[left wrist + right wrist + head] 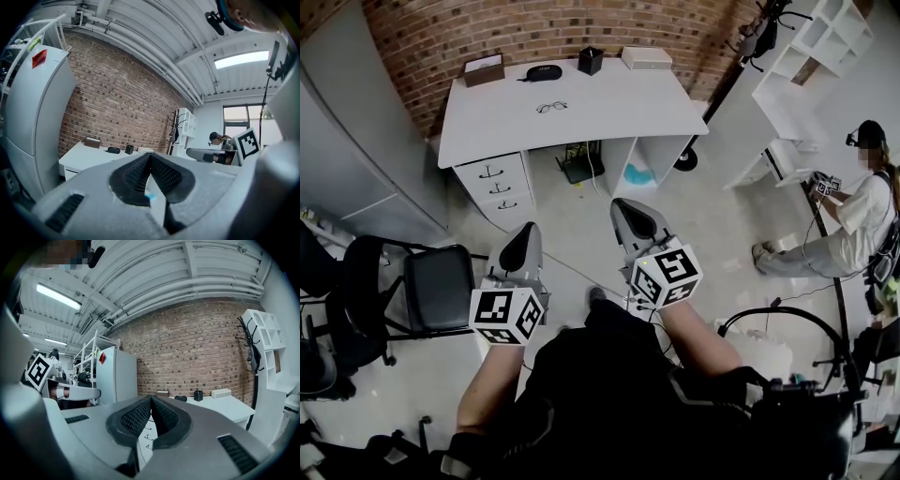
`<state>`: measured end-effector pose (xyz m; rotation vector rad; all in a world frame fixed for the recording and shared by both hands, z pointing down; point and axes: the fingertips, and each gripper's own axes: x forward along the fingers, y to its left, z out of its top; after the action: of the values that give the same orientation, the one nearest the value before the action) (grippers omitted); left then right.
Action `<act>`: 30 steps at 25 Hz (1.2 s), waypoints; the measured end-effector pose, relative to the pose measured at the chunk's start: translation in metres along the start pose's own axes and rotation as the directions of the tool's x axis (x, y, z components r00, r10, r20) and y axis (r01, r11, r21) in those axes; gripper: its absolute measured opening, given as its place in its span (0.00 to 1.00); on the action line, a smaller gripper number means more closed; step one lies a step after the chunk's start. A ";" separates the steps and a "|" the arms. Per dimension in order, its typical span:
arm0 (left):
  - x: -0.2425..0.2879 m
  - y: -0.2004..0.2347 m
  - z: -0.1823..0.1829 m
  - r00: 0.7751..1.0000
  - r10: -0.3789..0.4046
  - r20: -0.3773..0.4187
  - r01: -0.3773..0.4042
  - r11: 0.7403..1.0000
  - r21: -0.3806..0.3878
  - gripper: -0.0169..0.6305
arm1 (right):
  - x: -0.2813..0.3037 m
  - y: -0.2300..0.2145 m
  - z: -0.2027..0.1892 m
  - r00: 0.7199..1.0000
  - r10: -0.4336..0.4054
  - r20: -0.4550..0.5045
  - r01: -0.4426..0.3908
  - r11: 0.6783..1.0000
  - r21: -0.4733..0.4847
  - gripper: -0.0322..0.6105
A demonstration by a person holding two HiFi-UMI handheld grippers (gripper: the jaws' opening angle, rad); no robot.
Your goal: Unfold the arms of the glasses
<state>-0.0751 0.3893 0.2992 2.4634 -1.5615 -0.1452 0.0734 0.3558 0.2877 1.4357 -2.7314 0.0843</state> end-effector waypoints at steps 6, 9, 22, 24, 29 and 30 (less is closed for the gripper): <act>0.021 0.014 -0.010 1.000 0.026 -0.006 -0.026 0.999 -0.020 0.04 | 0.027 -0.011 -0.008 0.999 0.042 -0.016 -0.042 0.999 -0.008 0.06; 0.041 0.024 -0.009 0.999 0.045 -0.003 -0.045 0.999 -0.027 0.04 | 0.049 -0.024 -0.005 0.998 0.060 -0.013 -0.060 0.998 0.001 0.06; 0.150 0.059 -0.002 0.995 0.096 -0.028 -0.098 0.994 -0.050 0.04 | 0.136 -0.100 0.000 0.992 0.119 -0.037 -0.119 0.993 -0.001 0.06; 0.165 0.063 -0.002 0.994 0.104 -0.034 -0.106 0.993 -0.051 0.04 | 0.145 -0.113 -0.003 0.992 0.121 -0.046 -0.121 0.993 0.000 0.06; 0.202 0.073 -0.009 0.986 0.146 -0.082 -0.151 0.987 -0.049 0.04 | 0.164 -0.145 -0.007 0.990 0.129 -0.054 -0.128 0.992 0.021 0.06; 0.208 0.074 -0.009 0.984 0.155 -0.090 -0.160 0.986 -0.056 0.04 | 0.167 -0.151 -0.006 0.990 0.133 -0.053 -0.132 0.991 0.026 0.06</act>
<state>-0.0486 0.1726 0.3330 2.2568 -1.6802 -0.0603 0.1034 0.1332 0.3092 1.2360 -2.7865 0.1580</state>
